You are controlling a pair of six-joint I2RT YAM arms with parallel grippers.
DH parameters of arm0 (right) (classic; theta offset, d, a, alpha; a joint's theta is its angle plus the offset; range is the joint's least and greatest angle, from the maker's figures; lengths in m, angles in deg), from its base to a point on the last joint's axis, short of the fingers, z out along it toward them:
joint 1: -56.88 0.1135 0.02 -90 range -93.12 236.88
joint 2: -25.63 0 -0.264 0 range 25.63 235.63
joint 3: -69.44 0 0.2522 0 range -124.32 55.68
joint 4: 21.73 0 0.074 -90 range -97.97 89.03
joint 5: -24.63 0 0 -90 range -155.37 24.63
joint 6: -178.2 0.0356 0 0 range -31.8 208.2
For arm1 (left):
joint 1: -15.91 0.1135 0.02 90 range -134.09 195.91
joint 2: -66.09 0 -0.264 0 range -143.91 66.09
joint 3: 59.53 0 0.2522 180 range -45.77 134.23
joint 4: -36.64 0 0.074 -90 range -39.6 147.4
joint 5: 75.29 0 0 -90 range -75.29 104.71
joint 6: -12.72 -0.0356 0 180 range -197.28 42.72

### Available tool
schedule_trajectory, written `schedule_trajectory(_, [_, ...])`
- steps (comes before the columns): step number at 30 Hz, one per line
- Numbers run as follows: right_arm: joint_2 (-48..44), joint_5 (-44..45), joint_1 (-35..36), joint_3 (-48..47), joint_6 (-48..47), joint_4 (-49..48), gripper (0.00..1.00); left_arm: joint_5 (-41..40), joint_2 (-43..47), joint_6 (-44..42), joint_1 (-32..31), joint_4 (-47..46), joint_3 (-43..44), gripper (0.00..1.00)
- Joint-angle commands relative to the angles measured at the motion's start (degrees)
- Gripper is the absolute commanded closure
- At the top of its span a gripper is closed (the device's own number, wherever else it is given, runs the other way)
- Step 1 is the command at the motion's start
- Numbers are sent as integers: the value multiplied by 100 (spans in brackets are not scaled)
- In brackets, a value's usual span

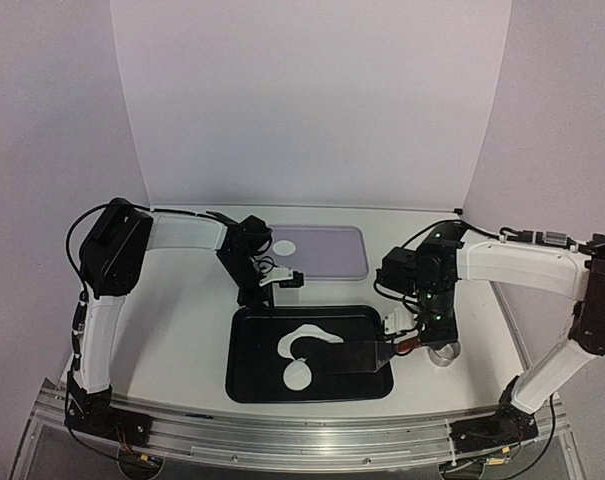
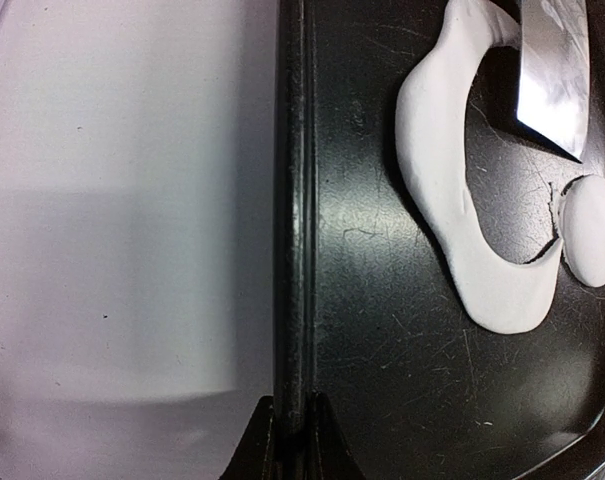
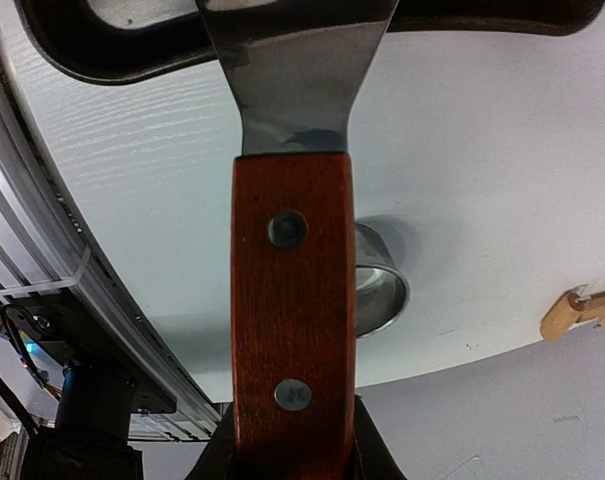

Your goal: Roll out the dumpling wrappers from the dough

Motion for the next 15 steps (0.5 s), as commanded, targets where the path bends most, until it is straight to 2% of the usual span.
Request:
schedule_trajectory(1, [-233,645,-18,-470,158,227,100,-266,22,-257,7,-145,222,100])
schedule_trajectory(7, [69,926,-4,-908,182,-185,100,-236,39,-247,-2,-135,226,100])
schedule_trajectory(15, [587,1322,360,-885,-184,-621,100,-260,79,-243,6,-135,178,100])
